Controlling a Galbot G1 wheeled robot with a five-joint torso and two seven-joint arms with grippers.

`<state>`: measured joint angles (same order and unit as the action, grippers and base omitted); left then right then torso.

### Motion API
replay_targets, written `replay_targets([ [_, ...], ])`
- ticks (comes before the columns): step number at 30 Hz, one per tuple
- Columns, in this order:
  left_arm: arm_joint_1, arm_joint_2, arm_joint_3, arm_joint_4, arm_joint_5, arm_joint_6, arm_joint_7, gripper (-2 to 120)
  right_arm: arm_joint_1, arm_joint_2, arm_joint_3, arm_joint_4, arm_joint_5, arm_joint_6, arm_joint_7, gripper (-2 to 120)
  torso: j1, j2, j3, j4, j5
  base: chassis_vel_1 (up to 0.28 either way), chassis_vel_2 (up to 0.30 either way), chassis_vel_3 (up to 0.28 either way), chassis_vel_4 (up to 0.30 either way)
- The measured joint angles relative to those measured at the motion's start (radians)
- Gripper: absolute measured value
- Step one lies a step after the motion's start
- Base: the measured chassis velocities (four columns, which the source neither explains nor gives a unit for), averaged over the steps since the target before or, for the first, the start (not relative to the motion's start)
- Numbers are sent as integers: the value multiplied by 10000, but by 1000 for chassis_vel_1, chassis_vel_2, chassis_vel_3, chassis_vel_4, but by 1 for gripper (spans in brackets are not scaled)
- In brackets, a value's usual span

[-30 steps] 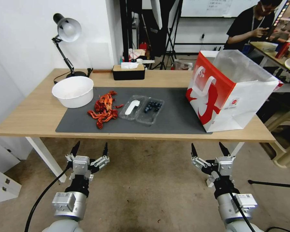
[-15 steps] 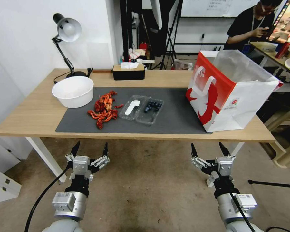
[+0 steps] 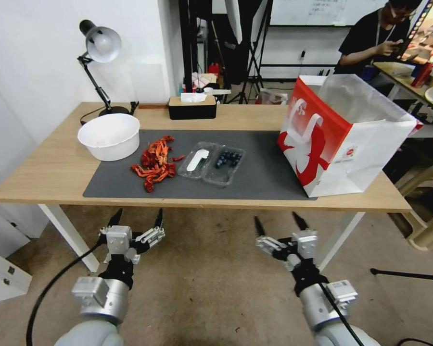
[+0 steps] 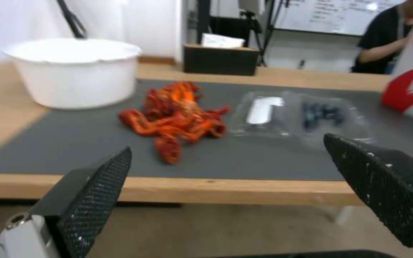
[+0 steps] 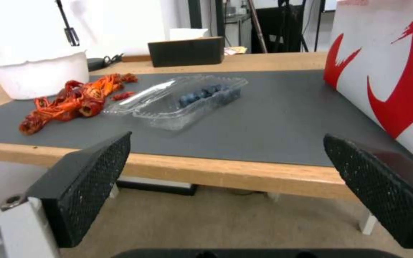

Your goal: Close the takeout container lid, then place the container into the takeout bag.

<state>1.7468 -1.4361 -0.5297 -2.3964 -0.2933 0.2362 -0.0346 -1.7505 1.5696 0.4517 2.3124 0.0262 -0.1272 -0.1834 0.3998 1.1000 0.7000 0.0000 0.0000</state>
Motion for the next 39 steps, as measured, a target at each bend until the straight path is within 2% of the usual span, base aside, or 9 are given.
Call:
replay_targets([
  [7, -246, 322, 83, -327, -1381, 957, -98, 100, 151, -81, 46, -141, 222, -50, 70, 100, 1, 0, 0, -2, -1, 0, 0, 0, 0],
  [14, -326, 361, 74, 90, -1250, 609, -8, 100, 865, -357, -36, -513, 1215, -296, 307, 100, 1, 1, 0, 0, -1, 0, 0, 0, 0],
  [19, -319, 405, -46, 334, -1085, 324, 63, 100, 2476, -842, -424, -1282, 2324, -728, 820, 100, 4, 0, 0, 2, 0, 0, 0, 0, 0],
  [25, -300, 359, -78, 489, -1008, 184, 67, 100, 3891, -1093, -1036, -2047, 2606, -1221, 1600, 100, 3, 0, 1, -2, 0, 0, 0, 0, 0],
  [30, -289, 324, -116, 675, -987, 60, 56, 100, 5671, -1225, -2081, -2681, 2886, -2730, 3238, 100, 3, -1, 0, 2, 0, 0, 0, 0, 0],
  [31, -289, 324, -116, 675, -987, 60, 56, 100, 5671, -1225, -2081, -2681, 2886, -2730, 3238, 100, 3, -1, 0, 2, 0, 0, 0, 0, 0],
  [34, -273, 290, -129, 801, -967, 28, 76, 100, 6788, -1216, -2750, -2996, 3236, -4269, 4880, 100, 4, -1, 0, 2, -2, 0, 0, 0, 0],
  [38, -262, 261, -129, 862, -946, -8, 78, 100, 7231, -1169, -2980, -3129, 3547, -4989, 5716, 100, 3, -1, 1, 0, -1, 0, 0, 0, 0],
  [39, -256, 238, -129, 904, -931, -36, 78, 100, 7757, -1116, -3195, -3236, 4360, -5853, 6789, 100, 3, -1, 1, 0, -3, 0, 0, 0, 0],
])
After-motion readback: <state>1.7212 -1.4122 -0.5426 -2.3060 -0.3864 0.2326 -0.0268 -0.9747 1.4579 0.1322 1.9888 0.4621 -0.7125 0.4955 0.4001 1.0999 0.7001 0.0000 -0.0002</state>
